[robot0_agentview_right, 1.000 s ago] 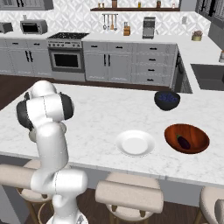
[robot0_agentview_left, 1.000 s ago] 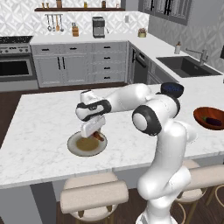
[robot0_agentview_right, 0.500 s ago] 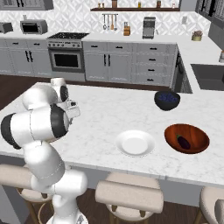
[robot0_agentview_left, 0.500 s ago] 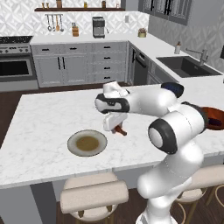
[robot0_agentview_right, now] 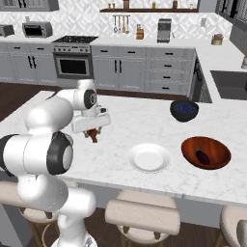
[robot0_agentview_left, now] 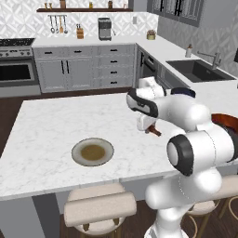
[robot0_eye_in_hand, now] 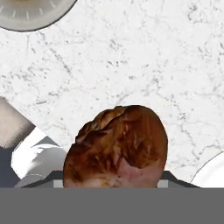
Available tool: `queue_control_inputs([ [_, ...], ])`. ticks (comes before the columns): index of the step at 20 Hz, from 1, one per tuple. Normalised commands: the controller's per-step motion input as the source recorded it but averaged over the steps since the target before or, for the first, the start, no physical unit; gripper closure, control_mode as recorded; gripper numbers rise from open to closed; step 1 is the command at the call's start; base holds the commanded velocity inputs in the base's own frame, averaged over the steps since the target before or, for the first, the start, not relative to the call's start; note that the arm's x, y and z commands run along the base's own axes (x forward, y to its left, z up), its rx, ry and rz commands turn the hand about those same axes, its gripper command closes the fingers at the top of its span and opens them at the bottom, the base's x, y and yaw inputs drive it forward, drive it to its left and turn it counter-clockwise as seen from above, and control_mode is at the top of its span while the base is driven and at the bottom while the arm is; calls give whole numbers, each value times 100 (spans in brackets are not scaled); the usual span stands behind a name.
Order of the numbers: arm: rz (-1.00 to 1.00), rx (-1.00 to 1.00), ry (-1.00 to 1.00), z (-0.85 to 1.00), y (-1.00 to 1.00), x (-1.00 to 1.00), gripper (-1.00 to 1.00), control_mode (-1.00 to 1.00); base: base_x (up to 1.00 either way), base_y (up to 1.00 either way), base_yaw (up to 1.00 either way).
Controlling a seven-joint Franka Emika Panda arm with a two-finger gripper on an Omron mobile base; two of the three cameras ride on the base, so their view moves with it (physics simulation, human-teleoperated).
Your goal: Pick the chicken drumstick and eggplant from their plates and place them in the bowl. Then put the bowl in the fridge.
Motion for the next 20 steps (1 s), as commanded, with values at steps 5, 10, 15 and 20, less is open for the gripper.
queue_control_inputs([
  [5, 0, 0, 1, 41, -100, 3, 100, -100, 0, 0, 0],
  [10, -3, 0, 3, 17, -100, 2, 100, -100, 0, 0, 0],
  [15, -4, 0, -4, 0, -100, 0, 100, -100, 0, 0, 0],
  [20, -8, 0, -2, 0, -100, 0, 100, -100, 0, 0, 0],
])
